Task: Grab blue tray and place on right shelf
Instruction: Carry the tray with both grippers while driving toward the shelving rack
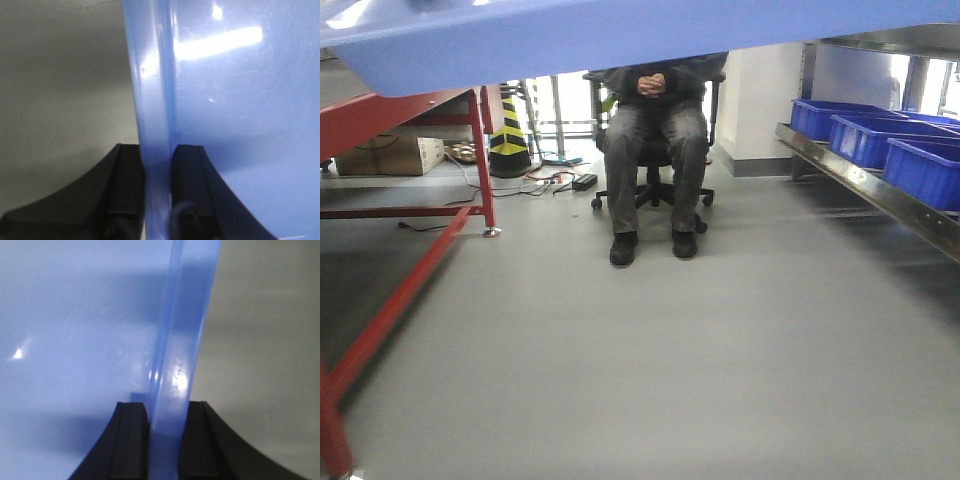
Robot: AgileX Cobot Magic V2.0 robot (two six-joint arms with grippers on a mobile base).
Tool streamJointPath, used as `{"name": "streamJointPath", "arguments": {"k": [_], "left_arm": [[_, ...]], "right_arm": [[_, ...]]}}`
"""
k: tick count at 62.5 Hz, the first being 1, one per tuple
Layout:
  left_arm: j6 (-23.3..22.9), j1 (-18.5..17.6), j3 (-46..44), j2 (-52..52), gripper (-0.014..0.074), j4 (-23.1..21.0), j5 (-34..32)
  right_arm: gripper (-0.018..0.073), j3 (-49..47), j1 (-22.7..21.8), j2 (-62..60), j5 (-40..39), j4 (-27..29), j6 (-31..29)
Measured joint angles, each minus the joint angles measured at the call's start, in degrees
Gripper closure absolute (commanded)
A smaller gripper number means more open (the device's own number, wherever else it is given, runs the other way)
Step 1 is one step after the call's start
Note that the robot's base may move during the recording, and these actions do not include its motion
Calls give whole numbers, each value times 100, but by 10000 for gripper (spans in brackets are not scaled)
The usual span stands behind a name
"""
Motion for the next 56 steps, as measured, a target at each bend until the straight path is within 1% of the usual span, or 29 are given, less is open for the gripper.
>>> {"name": "streamJointPath", "arguments": {"k": [56], "left_arm": [[0, 0, 0, 0, 645, -42, 29]], "right_arm": [[537, 0, 0, 0, 0, -21, -12]]}}
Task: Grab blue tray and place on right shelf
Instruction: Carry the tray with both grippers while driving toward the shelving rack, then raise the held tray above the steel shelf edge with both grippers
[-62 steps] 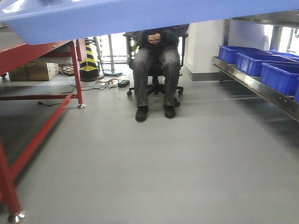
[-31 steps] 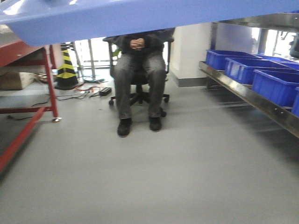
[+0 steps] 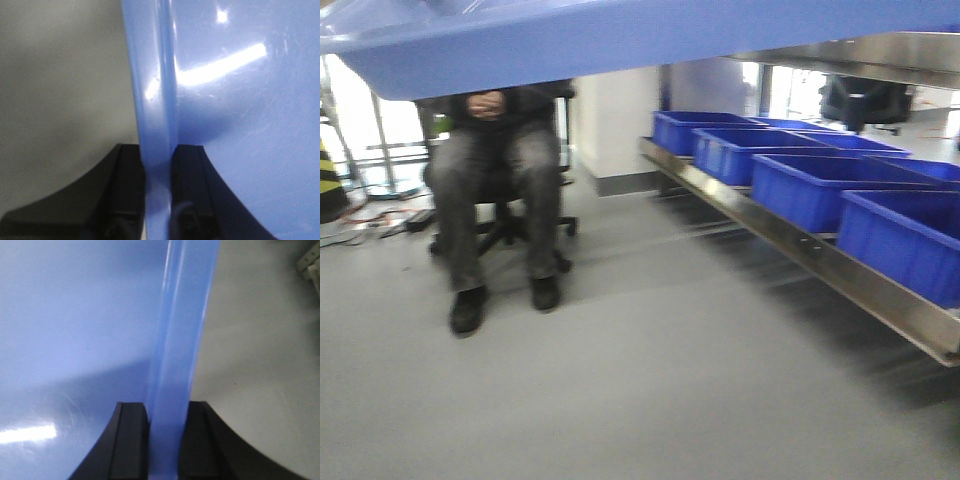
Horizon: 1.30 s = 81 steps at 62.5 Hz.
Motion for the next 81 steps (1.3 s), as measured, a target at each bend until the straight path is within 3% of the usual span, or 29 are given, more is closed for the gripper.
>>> {"name": "streamJointPath", "arguments": {"k": [81], "left_arm": [[0, 0, 0, 0, 645, -3, 0]], "right_arm": [[537, 0, 0, 0, 0, -13, 0]]}}
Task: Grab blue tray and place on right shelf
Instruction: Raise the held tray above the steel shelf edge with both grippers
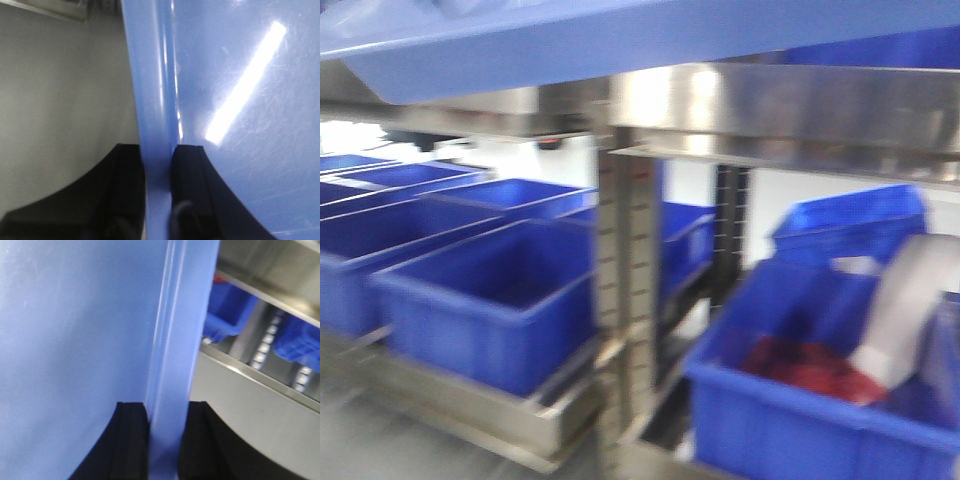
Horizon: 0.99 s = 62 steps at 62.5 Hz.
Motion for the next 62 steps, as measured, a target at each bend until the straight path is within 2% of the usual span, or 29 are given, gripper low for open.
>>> {"name": "streamJointPath", "arguments": {"k": [62], "left_arm": [[0, 0, 0, 12, 645, -22, 0]], "right_arm": [[537, 0, 0, 0, 0, -15, -10]]}}
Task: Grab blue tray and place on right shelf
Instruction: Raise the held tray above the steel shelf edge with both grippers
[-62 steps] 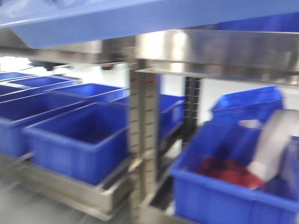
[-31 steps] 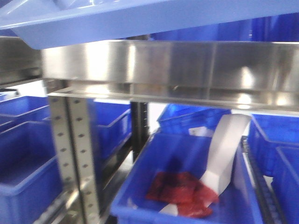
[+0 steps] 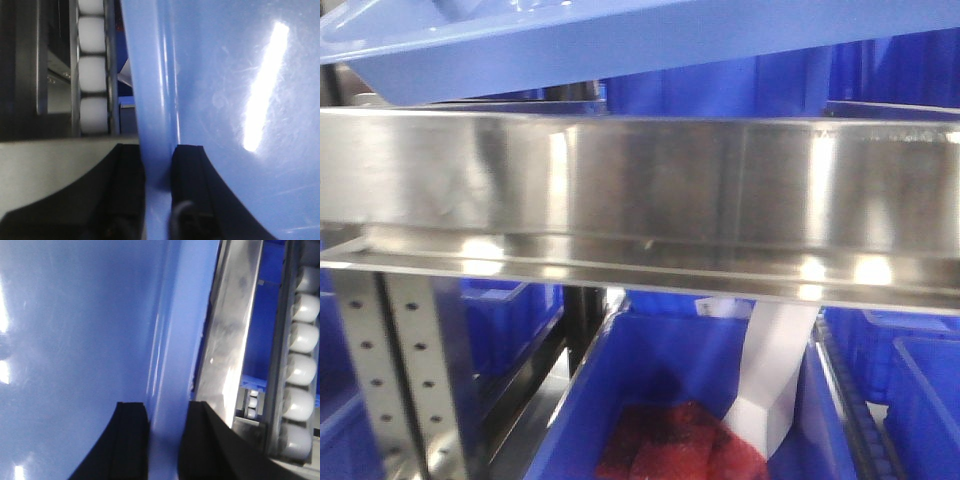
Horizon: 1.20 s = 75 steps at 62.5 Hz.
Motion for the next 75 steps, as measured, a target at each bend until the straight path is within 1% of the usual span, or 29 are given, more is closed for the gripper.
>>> {"name": "streamJointPath", "arguments": {"k": [75], "left_arm": [[0, 0, 0, 0, 645, 0, 0]], "right_arm": [[537, 0, 0, 0, 0, 0, 14]]}}
